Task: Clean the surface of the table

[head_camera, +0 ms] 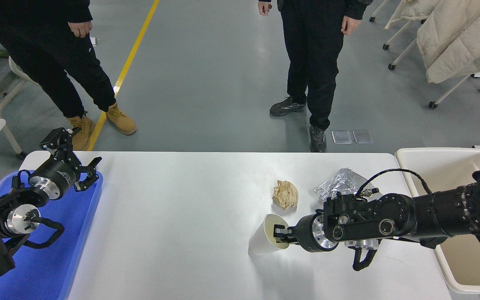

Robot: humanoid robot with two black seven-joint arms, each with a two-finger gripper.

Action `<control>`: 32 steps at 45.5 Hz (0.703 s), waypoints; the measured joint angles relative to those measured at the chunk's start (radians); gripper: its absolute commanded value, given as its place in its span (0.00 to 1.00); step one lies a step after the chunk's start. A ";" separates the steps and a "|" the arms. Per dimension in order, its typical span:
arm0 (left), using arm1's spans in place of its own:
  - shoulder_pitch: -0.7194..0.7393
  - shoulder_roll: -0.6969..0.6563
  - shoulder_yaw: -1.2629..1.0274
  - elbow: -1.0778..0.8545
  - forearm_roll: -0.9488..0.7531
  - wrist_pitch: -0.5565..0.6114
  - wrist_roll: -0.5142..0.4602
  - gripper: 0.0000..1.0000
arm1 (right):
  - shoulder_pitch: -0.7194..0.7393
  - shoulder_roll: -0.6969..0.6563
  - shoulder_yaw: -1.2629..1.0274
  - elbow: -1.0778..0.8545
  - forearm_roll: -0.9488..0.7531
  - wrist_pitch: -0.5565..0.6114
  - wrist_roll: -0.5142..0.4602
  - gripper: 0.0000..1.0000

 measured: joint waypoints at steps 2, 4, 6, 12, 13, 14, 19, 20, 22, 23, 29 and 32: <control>0.000 0.000 0.000 0.000 0.000 0.000 0.000 1.00 | 0.006 0.000 -0.001 0.002 0.007 0.002 0.000 0.00; 0.000 0.000 0.000 0.000 0.000 0.000 0.001 1.00 | 0.013 0.001 -0.001 0.003 0.013 0.003 0.000 0.00; 0.000 0.000 0.000 0.000 0.000 0.000 0.001 1.00 | 0.022 0.000 -0.002 0.005 0.021 0.004 0.000 0.00; 0.001 0.000 0.000 0.000 0.000 0.000 0.001 1.00 | 0.060 -0.005 -0.004 0.029 0.052 0.006 0.001 0.00; 0.001 0.000 0.000 0.000 0.000 0.000 0.001 1.00 | 0.069 -0.007 -0.005 0.035 0.058 0.006 0.001 0.00; 0.001 0.000 0.000 0.000 0.000 0.000 0.001 1.00 | 0.078 -0.010 -0.006 0.042 0.063 0.007 0.001 0.00; 0.001 0.000 0.000 0.000 0.000 0.000 0.000 1.00 | 0.146 -0.034 -0.008 0.092 0.087 0.008 0.000 0.00; 0.001 0.000 0.000 0.000 0.000 0.000 0.000 1.00 | 0.162 -0.040 -0.010 0.106 0.093 0.009 0.000 0.00; 0.001 0.000 0.000 0.000 0.000 0.000 0.000 1.00 | 0.206 -0.057 -0.016 0.140 0.106 0.011 -0.001 0.00; 0.001 0.000 0.000 0.000 0.000 0.000 0.000 1.00 | 0.240 -0.067 -0.024 0.159 0.118 0.013 -0.001 0.00; 0.001 0.000 0.000 0.000 0.000 0.000 0.000 1.00 | 0.368 -0.105 -0.054 0.235 0.165 0.035 -0.002 0.00; 0.001 0.000 0.000 0.000 0.000 0.000 0.000 1.00 | 0.438 -0.129 -0.071 0.272 0.188 0.053 -0.002 0.00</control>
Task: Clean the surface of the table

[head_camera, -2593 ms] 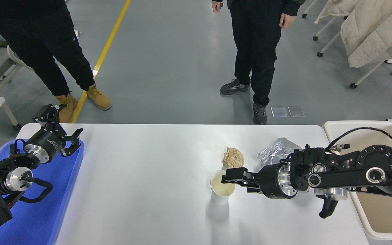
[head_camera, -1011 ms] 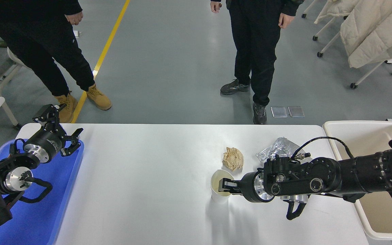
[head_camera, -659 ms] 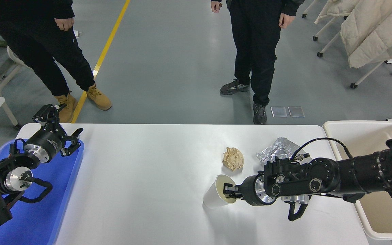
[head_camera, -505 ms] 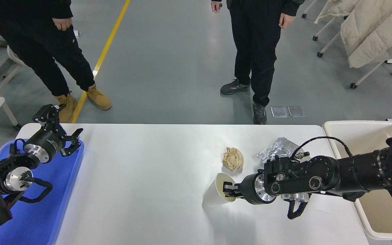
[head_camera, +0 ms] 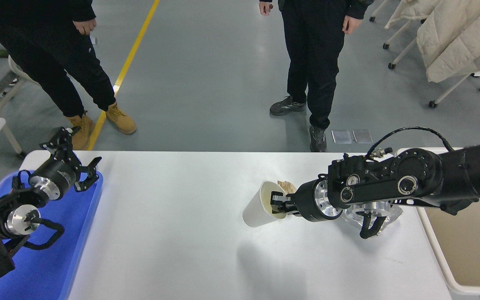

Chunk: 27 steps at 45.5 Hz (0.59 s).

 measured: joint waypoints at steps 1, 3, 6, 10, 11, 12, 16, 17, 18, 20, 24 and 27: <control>0.000 0.000 0.000 0.000 0.000 0.000 0.000 1.00 | 0.023 -0.008 -0.005 0.010 0.007 0.008 0.000 0.00; 0.000 0.000 0.000 0.000 0.000 0.000 0.000 1.00 | 0.075 -0.026 -0.016 0.032 0.021 0.026 0.000 0.00; 0.000 0.000 0.000 0.000 0.000 0.000 0.000 1.00 | 0.146 -0.048 -0.032 0.056 0.040 0.056 0.000 0.00; 0.000 0.000 0.000 0.000 0.000 0.000 0.000 1.00 | 0.249 -0.077 -0.055 0.081 0.067 0.106 0.000 0.00; 0.000 0.000 0.000 0.000 0.000 0.000 0.000 1.00 | 0.280 -0.085 -0.063 0.087 0.076 0.125 0.000 0.00; 0.000 0.000 0.000 0.000 0.000 0.000 0.000 1.00 | 0.301 -0.090 -0.067 0.091 0.080 0.136 0.000 0.00; 0.000 0.000 0.000 0.000 0.000 0.000 0.000 1.00 | 0.392 -0.114 -0.087 0.104 0.098 0.189 -0.001 0.00; 0.000 0.000 0.000 0.000 0.000 0.000 0.000 1.00 | 0.420 -0.122 -0.094 0.108 0.103 0.208 -0.001 0.00; 0.000 0.000 0.000 0.000 0.000 0.000 0.000 1.00 | 0.438 -0.126 -0.098 0.110 0.106 0.219 -0.001 0.00; 0.000 0.000 0.000 0.000 0.000 0.000 0.000 1.00 | 0.482 -0.137 -0.110 0.114 0.111 0.247 -0.001 0.00; 0.000 0.000 0.000 0.000 0.000 0.000 0.000 1.00 | 0.545 -0.154 -0.128 0.119 0.119 0.287 -0.002 0.00; 0.000 0.000 0.000 0.000 0.000 0.000 0.000 1.00 | 0.581 -0.164 -0.140 0.122 0.123 0.311 -0.002 0.00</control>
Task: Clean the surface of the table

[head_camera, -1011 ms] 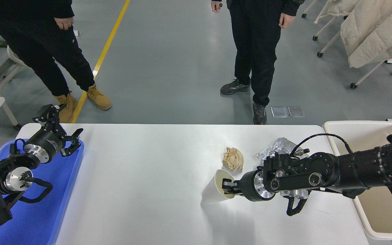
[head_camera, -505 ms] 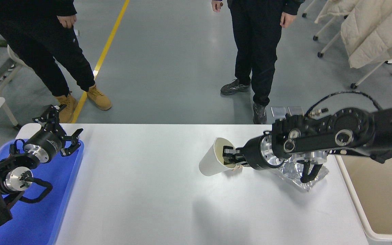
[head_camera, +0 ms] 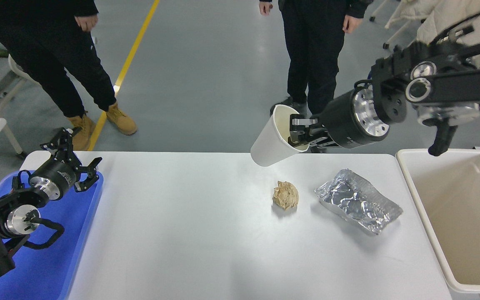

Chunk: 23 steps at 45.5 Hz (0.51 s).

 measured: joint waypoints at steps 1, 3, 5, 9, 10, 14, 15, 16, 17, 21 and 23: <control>0.000 0.000 0.000 0.000 0.000 0.000 0.000 1.00 | 0.008 -0.003 -0.003 0.000 0.001 0.005 0.000 0.00; 0.000 0.000 0.000 0.000 0.000 0.000 0.000 1.00 | 0.023 -0.008 -0.007 0.002 0.003 0.015 0.000 0.00; 0.000 0.000 0.000 0.000 0.000 0.000 0.000 1.00 | 0.035 -0.012 -0.011 0.003 0.004 0.023 0.000 0.00; 0.000 0.000 0.000 0.000 0.000 0.000 0.000 1.00 | 0.054 -0.019 -0.022 0.003 0.006 0.036 0.000 0.00; 0.000 0.000 0.000 0.000 0.000 0.000 0.000 1.00 | 0.055 -0.020 -0.024 0.002 0.006 0.038 0.000 0.00; 0.000 0.000 0.000 0.000 0.000 0.000 0.000 1.00 | 0.053 -0.026 -0.042 -0.014 0.005 0.042 0.000 0.00; 0.000 0.000 0.000 0.000 0.000 0.000 0.000 1.00 | 0.048 -0.028 -0.048 -0.020 0.004 0.042 0.000 0.00; 0.000 0.000 0.000 0.000 0.000 0.000 0.000 1.00 | 0.040 -0.033 -0.056 -0.029 0.003 0.043 0.000 0.00; 0.000 0.000 0.000 0.000 0.000 0.000 0.000 1.00 | 0.034 -0.038 -0.061 -0.036 0.002 0.043 0.000 0.00; -0.001 0.000 0.000 0.000 0.000 0.000 0.000 1.00 | -0.001 -0.075 -0.087 -0.084 -0.007 0.044 0.001 0.00; -0.001 0.000 0.000 0.000 0.000 0.000 0.000 1.00 | -0.014 -0.090 -0.094 -0.103 -0.013 0.044 0.001 0.00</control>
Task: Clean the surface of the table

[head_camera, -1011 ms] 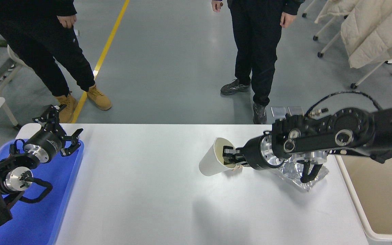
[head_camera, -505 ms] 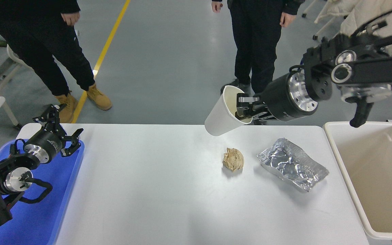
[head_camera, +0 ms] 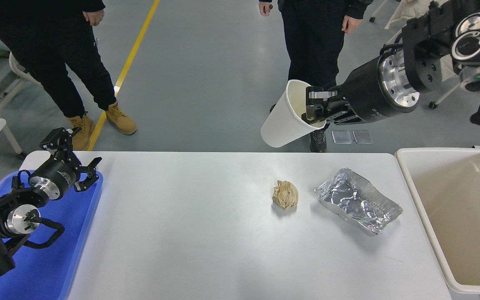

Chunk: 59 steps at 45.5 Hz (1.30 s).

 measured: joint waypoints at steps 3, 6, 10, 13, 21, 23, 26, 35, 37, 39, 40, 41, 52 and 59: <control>0.000 0.000 0.000 0.000 0.000 0.000 0.000 1.00 | -0.030 -0.037 -0.016 -0.040 -0.020 0.001 0.000 0.00; 0.000 0.000 0.000 0.000 0.000 0.000 0.000 1.00 | -0.060 -0.075 -0.027 -0.079 -0.042 0.001 0.000 0.00; 0.000 0.000 0.000 0.000 0.000 0.000 0.000 1.00 | -0.104 -0.126 -0.038 -0.136 -0.074 0.001 0.001 0.00; 0.000 0.000 0.000 0.000 0.000 0.000 0.000 1.00 | -0.142 -0.161 -0.042 -0.183 -0.097 0.001 0.001 0.00; 0.000 0.000 0.000 0.000 0.000 0.000 0.000 1.00 | -0.298 -0.233 -0.042 -0.348 -0.137 -0.009 0.004 0.00; 0.000 0.000 0.000 0.000 0.000 0.000 0.000 1.00 | -0.358 -0.246 -0.037 -0.406 -0.143 -0.019 0.005 0.00; 0.000 0.000 0.000 0.000 0.000 0.000 0.000 1.00 | -0.449 -0.258 -0.017 -0.487 -0.148 -0.038 0.007 0.00; 0.000 0.000 0.000 0.000 0.000 0.000 0.000 1.00 | -0.737 -0.273 0.086 -0.718 -0.158 -0.119 0.010 0.00; 0.000 0.000 0.000 0.000 0.000 0.000 0.000 1.00 | -0.801 -0.268 0.116 -0.764 -0.158 -0.141 0.010 0.00; 0.000 0.000 0.000 0.000 0.000 0.000 0.000 1.00 | -0.860 -0.258 0.145 -0.807 -0.158 -0.163 0.011 0.00; 0.000 0.000 0.000 0.000 0.000 0.000 0.000 1.00 | -0.902 -0.249 0.166 -0.838 -0.158 -0.180 0.011 0.00; 0.000 0.000 0.000 0.000 0.000 0.000 0.000 1.00 | -0.930 -0.243 0.178 -0.858 -0.158 -0.189 0.011 0.00; 0.001 0.000 0.000 0.000 0.000 0.000 0.000 1.00 | -1.269 -0.084 0.339 -1.169 -0.154 -0.283 0.012 0.00; 0.001 0.000 0.000 0.000 0.000 0.000 0.000 1.00 | -1.440 0.049 0.431 -1.368 -0.153 -0.313 0.012 0.00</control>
